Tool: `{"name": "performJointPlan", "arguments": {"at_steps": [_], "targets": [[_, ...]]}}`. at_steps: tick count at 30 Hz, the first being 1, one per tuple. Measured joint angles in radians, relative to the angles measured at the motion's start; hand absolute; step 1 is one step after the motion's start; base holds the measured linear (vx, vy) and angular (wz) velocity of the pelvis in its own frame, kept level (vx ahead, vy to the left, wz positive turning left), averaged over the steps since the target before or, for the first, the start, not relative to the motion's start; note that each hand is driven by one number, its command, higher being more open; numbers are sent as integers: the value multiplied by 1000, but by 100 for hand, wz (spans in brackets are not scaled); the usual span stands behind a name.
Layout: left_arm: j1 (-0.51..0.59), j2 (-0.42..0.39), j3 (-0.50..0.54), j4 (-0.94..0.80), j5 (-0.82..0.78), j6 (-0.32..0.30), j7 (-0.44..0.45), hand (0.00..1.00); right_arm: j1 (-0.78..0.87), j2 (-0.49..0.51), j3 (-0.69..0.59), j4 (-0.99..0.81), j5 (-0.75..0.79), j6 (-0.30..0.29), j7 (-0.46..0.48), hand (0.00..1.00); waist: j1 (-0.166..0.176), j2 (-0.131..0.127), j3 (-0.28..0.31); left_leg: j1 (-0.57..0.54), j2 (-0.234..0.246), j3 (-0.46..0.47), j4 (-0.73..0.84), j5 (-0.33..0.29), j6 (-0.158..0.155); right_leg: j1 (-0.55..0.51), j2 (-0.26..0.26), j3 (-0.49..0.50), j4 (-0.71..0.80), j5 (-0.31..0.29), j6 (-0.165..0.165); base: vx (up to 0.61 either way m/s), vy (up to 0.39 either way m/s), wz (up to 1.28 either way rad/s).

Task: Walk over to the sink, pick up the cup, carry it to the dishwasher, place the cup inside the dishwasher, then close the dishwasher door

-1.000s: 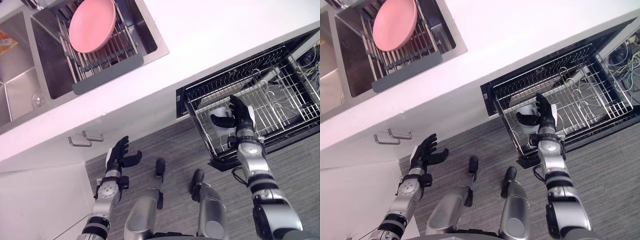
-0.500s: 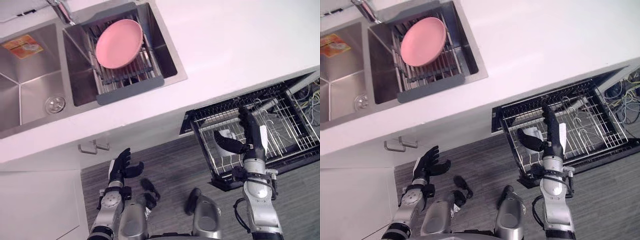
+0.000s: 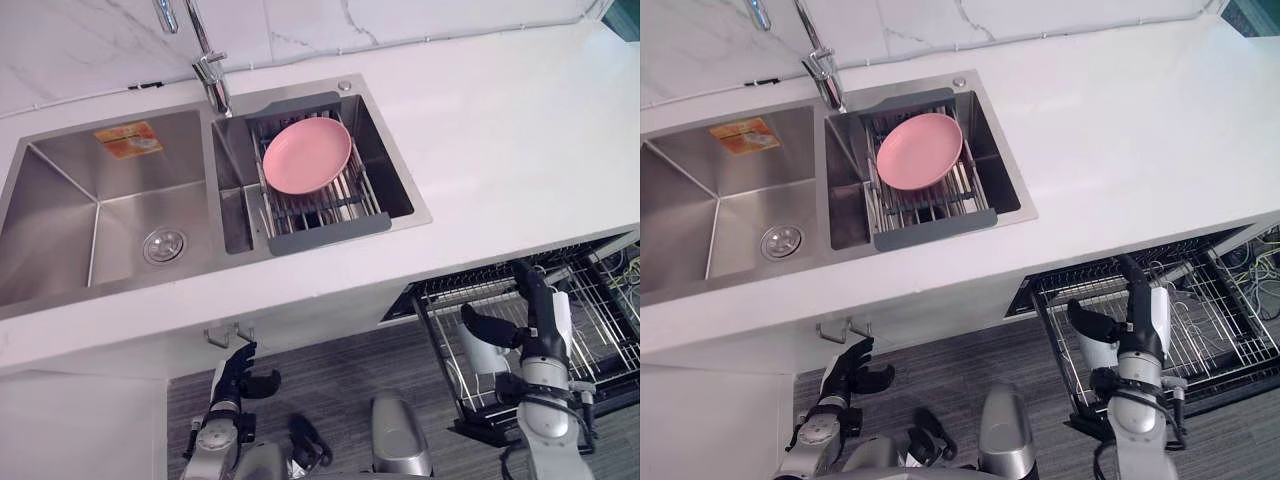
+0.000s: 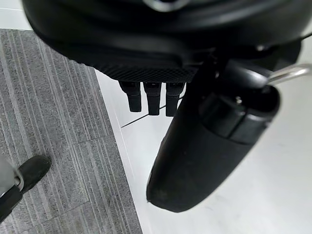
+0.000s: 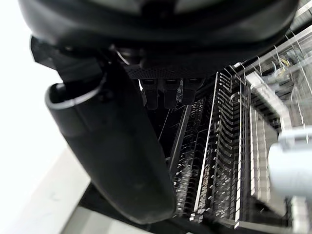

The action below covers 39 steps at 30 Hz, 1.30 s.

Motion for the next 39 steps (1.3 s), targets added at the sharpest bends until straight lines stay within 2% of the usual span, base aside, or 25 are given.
{"name": "performJointPlan", "arguments": {"at_steps": [1,2,5,7,10,13,14,15,17,19,23,25,28,30,32,34,37,39], "targets": [[9,2,1,2,4,-1,-2,90,33,-16,-1,-13,-3,0,-1,90,-2,-15,-18,-9,-12,-16,9,-5,-11,2,1,8,-65,92,33,93,-142,44],[14,-13,5,11,7,0,-2,90,51,-33,-4,-16,-6,0,-12,90,-5,2,-29,-17,7,-34,14,-7,-28,15,10,-19,-89,100,41,90,-141,28],[13,-55,6,20,25,-1,-6,90,57,-12,-2,-27,-38,0,5,90,7,33,-61,-35,55,-26,-14,23,-55,25,62,-30,-184,174,16,68,-121,-9],[-5,-83,6,36,25,1,-6,90,65,51,-2,-42,-39,0,15,90,14,40,-81,-28,59,-19,-51,48,-61,26,75,-29,-214,199,10,0,-86,-13],[-14,-126,5,48,43,4,-5,90,110,185,8,-88,-37,0,28,90,26,66,-115,-14,58,-7,-103,81,-66,37,87,-21,-258,226,7,-22,-53,-9],[-23,-137,6,70,48,11,-2,90,143,285,50,-141,-22,0,28,90,41,75,-124,15,57,21,-131,96,-70,51,98,3,-283,244,6,-49,-20,-28],[-18,-138,5,79,57,17,-2,90,150,317,74,-204,-18,-7,28,90,44,73,-124,28,59,47,-136,96,-72,56,104,25,-292,250,9,-75,9,-61],[-10,-140,3,81,65,26,-2,90,157,344,96,-294,-18,-45,27,90,51,64,-129,38,62,77,-137,91,-79,56,112,49,-309,259,18,-87,20,-64],[-6,-142,2,81,67,27,-2,90,157,357,103,-359,-18,-84,19,90,58,54,-137,44,63,97,-137,89,-77,57,115,64,-318,264,21,-66,25,-36],[-4,-139,-6,81,81,28,-2,90,154,370,105,-442,-19,-145,-7,90,60,25,-158,55,62,106,-137,86,-73,68,114,75,-326,270,27,-40,20,-13],[-3,-123,-43,100,81,28,-1,90,144,371,105,-464,-20,-176,-24,90,65,-30,-188,70,54,113,-151,86,-73,87,108,78,-352,283,25,-11,32,-7],[-5,-124,-54,113,82,28,0,90,141,370,105,-464,-21,-176,-24,90,65,-32,-189,74,46,112,-161,87,-74,90,102,78,-355,288,28,28,50,1],[-5,-119,-66,131,82,28,-1,90,112,336,88,-462,-21,-175,-25,90,68,-31,-189,75,25,99,-186,97,-76,94,86,70,-367,292,33,59,63,15],[-7,-104,-66,146,82,28,-1,90,68,270,65,-452,-20,-176,-14,90,70,-32,-189,78,10,74,-212,108,-68,106,74,48,-380,297,34,80,47,33],[-7,-77,-64,145,82,28,-3,90,-23,144,29,-382,-18,-189,17,90,86,-35,-189,78,-5,47,-244,128,-56,108,61,19,-381,298,33,99,28,39],[-7,-61,-62,142,82,27,-5,90,-61,78,10,-327,-16,-199,37,90,98,-37,-187,76,-9,31,-253,132,-53,110,57,10,-384,298,34,65,5,33],[3,-21,-52,135,82,25,-13,90,-149,-86,-6,-140,29,-203,95,90,119,-42,-183,72,-19,-18,-280,150,-46,122,46,-37,-389,298,33,87,-12,44],[17,-10,-30,123,81,25,-24,90,-198,-155,-5,-48,56,-203,131,90,126,-40,-181,66,-25,-40,-293,159,-44,122,40,-55,-398,298,33,79,-11,32]]}}
